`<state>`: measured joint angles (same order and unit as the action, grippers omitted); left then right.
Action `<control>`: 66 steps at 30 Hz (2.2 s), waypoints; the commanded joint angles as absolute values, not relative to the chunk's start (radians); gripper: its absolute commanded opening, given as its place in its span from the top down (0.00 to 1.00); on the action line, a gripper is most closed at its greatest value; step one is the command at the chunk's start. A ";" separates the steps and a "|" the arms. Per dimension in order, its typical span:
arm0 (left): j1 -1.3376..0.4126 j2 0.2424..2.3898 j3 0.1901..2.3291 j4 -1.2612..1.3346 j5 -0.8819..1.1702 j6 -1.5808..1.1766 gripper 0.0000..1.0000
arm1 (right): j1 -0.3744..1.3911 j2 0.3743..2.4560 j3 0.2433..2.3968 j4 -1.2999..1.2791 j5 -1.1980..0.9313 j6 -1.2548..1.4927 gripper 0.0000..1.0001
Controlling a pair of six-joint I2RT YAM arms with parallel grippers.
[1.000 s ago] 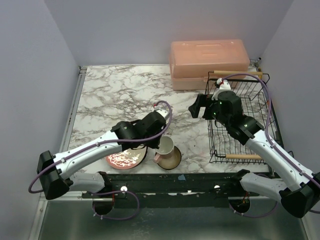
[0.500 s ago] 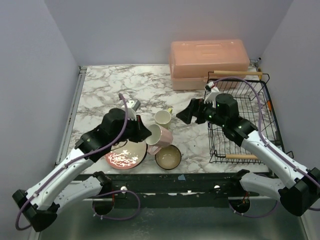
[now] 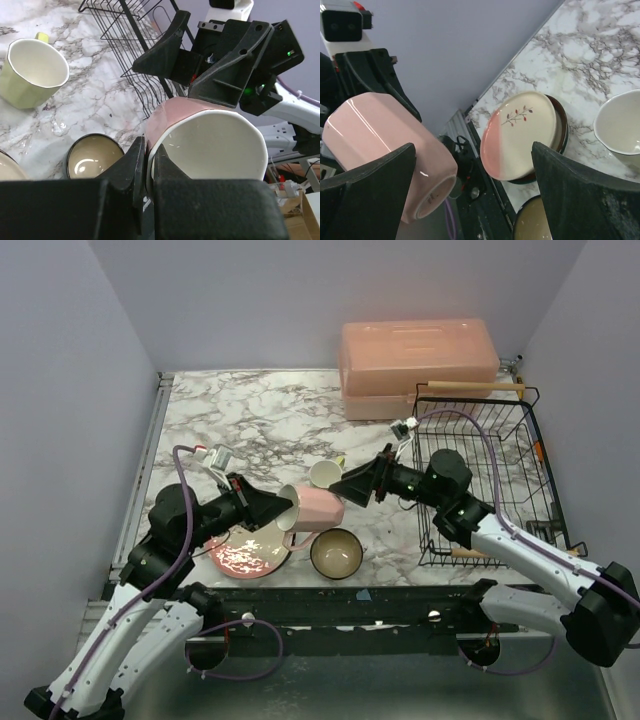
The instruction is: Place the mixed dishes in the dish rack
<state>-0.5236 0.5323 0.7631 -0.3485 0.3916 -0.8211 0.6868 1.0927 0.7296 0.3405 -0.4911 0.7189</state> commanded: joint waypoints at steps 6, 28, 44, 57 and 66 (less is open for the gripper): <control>-0.505 0.377 0.739 -0.063 0.298 -0.915 1.00 | 0.710 0.909 0.682 0.296 -0.267 0.730 0.00; -0.505 0.484 0.603 0.460 0.189 -1.198 1.00 | 0.854 1.070 0.685 0.799 -0.636 0.932 0.00; -0.506 0.682 0.471 0.763 0.334 -1.366 1.00 | 0.859 1.213 0.685 0.977 -0.435 1.099 0.39; -0.524 0.794 0.445 0.850 0.370 -1.417 1.00 | 0.870 1.260 0.739 0.854 -0.351 1.079 0.54; -0.524 0.790 0.429 0.810 0.371 -1.438 1.00 | 0.871 1.254 0.757 0.781 -0.277 1.062 0.99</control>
<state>-0.5034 0.8185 0.4309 0.7464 0.2955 -1.3922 0.8745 1.2484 0.7181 0.8310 -0.3786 1.1145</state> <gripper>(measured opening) 0.032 0.208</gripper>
